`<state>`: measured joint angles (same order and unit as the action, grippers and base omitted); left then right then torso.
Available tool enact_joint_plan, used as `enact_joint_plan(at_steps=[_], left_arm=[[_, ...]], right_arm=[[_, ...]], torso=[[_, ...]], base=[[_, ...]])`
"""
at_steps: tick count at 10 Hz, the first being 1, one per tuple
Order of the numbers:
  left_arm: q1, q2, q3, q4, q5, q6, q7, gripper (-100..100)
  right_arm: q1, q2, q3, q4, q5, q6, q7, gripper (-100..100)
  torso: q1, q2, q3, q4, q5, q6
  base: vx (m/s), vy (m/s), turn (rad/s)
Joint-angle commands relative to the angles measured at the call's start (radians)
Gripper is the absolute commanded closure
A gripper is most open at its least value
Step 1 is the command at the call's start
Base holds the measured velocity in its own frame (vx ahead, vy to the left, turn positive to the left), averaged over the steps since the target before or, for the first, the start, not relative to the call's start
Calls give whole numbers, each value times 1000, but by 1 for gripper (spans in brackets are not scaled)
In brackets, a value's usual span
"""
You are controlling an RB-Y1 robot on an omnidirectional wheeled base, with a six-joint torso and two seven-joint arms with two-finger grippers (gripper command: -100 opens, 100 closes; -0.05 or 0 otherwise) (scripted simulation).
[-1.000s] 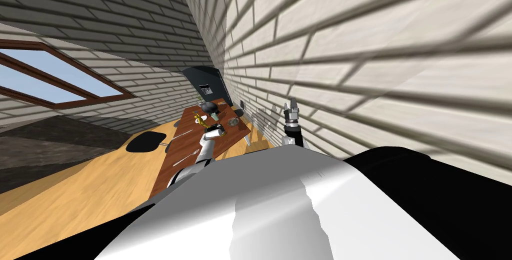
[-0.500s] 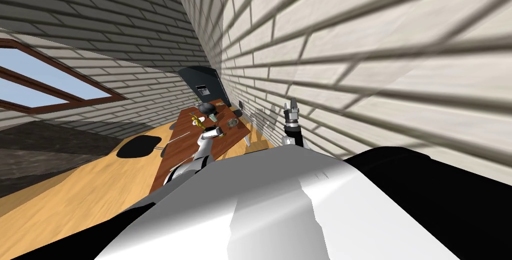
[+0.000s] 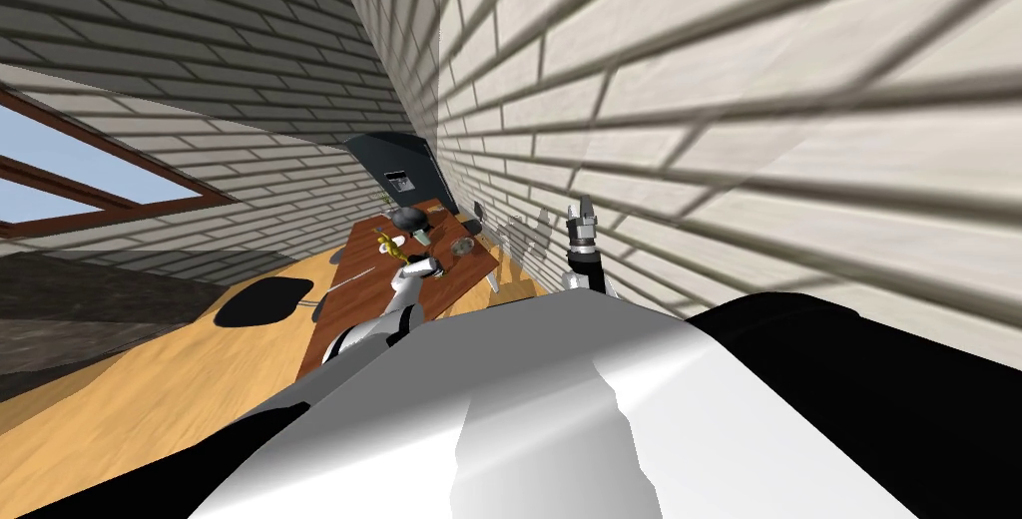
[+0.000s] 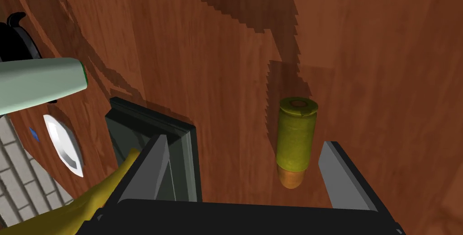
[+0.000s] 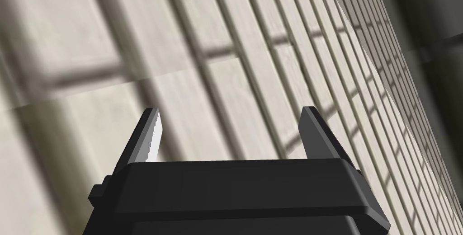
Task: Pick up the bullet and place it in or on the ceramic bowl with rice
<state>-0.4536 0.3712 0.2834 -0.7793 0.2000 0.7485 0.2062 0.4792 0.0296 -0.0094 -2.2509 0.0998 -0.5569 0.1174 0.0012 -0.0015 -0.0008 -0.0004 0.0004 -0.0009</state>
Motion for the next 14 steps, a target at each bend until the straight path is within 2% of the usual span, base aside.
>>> enact_joint_plan(at_steps=[1, 5, 7, 8, 9, 11, 13, 14], left_arm=[[-15, 16, 12, 50, -1, 36, 10, -100], [-30, 33, 26, 134, -6, 79, 23, -100], [-25, 32, 26, 124, -6, 82, 24, -100], [-25, 32, 26, 126, -6, 81, 23, 0], [-15, 22, 24, 139, -7, 53, 23, -100], [1, 8, 20, 159, -9, 12, 22, -100], [9, 6, 20, 137, -10, 28, 26, -100], [8, 7, 20, 140, -10, 24, 25, 100]], right_arm=[[0, 0, 0, 0, 0, 0, 0, 0], [0, 0, 0, 0, 0, 0, 0, 0], [0, 0, 0, 0, 0, 0, 0, 0], [0, 0, 0, 0, 0, 0, 0, 0], [0, 0, 0, 0, 0, 0, 0, 0], [0, 0, 0, 0, 0, 0, 0, 0], [0, 0, 0, 0, 0, 0, 0, 0], [0, 0, 0, 0, 0, 0, 0, 0]], torso=[[0, 0, 0, 0, 0, 0], [0, 0, 0, 0, 0, 0], [-1, 1, 0, 0, 0, 0], [-1, 1, 0, 0, 0, 0], [-1, 1, 0, 0, 0, 0], [1, -4, -2, -1, 0, 0], [1, -3, -2, -1, 0, 0], [-1, -1, -1, 0, 0, 0]], base=[[14, 25, -90], [10, 19, -46], [2, 3, -3], [0, 0, 0], [40, 16, 14], [82, 44, 13], [33, 15, 1], [0, 0, 0]])
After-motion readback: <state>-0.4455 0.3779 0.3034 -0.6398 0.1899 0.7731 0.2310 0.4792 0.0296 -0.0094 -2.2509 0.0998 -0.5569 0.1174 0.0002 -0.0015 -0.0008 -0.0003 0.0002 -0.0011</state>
